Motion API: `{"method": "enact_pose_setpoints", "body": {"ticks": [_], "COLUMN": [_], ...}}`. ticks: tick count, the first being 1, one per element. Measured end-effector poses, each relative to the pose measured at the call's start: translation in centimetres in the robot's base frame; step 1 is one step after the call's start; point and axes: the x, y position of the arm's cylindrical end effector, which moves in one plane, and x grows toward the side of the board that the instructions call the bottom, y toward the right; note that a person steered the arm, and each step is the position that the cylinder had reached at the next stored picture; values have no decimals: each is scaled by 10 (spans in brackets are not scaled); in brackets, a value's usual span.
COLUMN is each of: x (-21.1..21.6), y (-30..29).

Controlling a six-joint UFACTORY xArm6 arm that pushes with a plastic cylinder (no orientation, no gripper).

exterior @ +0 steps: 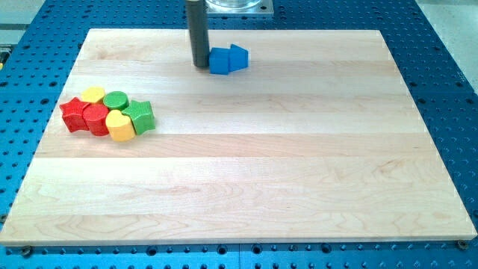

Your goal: Move the blue blocks towards the center right side of the board

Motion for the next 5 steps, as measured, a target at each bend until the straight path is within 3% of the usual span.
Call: {"method": "enact_pose_setpoints", "body": {"ticks": [2,4,5], "x": [-18,-18,-26], "y": [63,56,117]}}
